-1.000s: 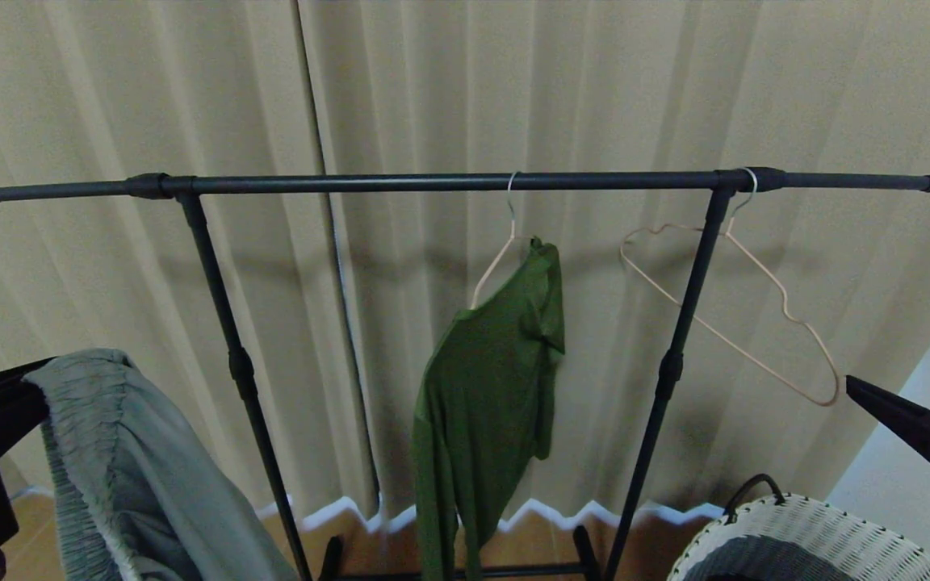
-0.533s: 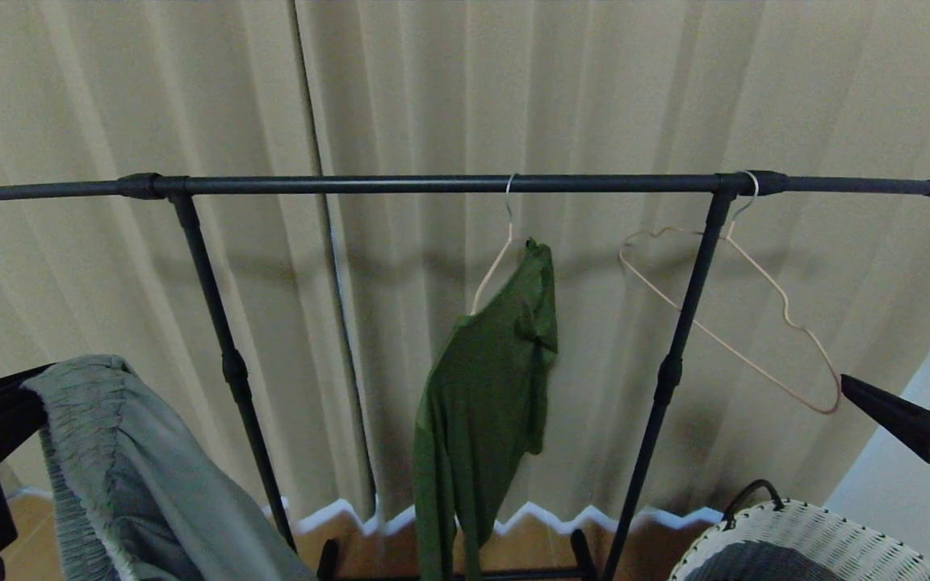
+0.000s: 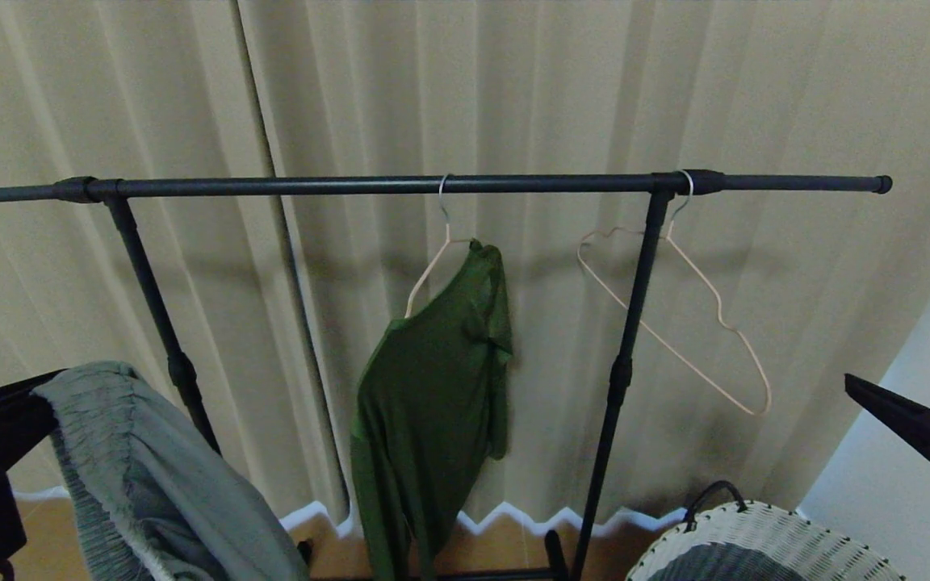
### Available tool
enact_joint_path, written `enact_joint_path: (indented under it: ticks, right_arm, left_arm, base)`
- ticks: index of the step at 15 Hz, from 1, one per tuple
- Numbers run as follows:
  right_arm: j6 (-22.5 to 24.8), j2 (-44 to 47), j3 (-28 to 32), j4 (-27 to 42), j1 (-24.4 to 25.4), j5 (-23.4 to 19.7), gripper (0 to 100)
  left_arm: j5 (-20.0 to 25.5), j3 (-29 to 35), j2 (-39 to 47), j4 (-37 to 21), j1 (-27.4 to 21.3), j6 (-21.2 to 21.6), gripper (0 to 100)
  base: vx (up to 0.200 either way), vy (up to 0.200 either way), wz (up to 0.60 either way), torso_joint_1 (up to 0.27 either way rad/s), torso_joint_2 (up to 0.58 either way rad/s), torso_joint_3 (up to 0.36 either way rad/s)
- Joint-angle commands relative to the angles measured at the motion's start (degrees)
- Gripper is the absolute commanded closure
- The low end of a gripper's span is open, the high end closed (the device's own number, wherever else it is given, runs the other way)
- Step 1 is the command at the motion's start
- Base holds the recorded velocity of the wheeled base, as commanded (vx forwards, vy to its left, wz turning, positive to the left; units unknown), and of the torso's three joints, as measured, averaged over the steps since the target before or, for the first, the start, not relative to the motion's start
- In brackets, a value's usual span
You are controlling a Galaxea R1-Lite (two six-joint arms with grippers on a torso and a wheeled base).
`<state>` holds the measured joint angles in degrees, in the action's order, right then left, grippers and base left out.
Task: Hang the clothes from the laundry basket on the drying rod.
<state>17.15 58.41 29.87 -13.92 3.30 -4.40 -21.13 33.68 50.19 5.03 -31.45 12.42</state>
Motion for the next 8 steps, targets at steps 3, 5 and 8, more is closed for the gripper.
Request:
enact_joint_path:
  ticks: [3, 5, 8]
  right_arm:
    - [-0.01, 0.66, 0.02, 0.12, 0.04, -0.08, 0]
    - [-0.01, 1.18, 0.28, -0.23, 0.04, -0.17, 0]
    - [-0.10, 2.06, 1.16, 0.03, 0.04, -0.17, 0]
  left_arm:
    - [-0.06, -0.02, 0.17, 0.68, 0.16, -0.21, 100]
    - [-0.06, -0.11, 0.08, 0.68, 0.25, -0.21, 100]
    - [-0.06, -0.02, 0.35, 0.68, 0.25, -0.21, 100]
  base:
    - [0.000, 0.000, 0.00, 0.000, 0.00, 0.000]
    - [0.000, 0.000, 0.00, 0.000, 0.00, 0.000]
    - [0.200, 0.000, 0.00, -0.004, -0.01, 0.007]
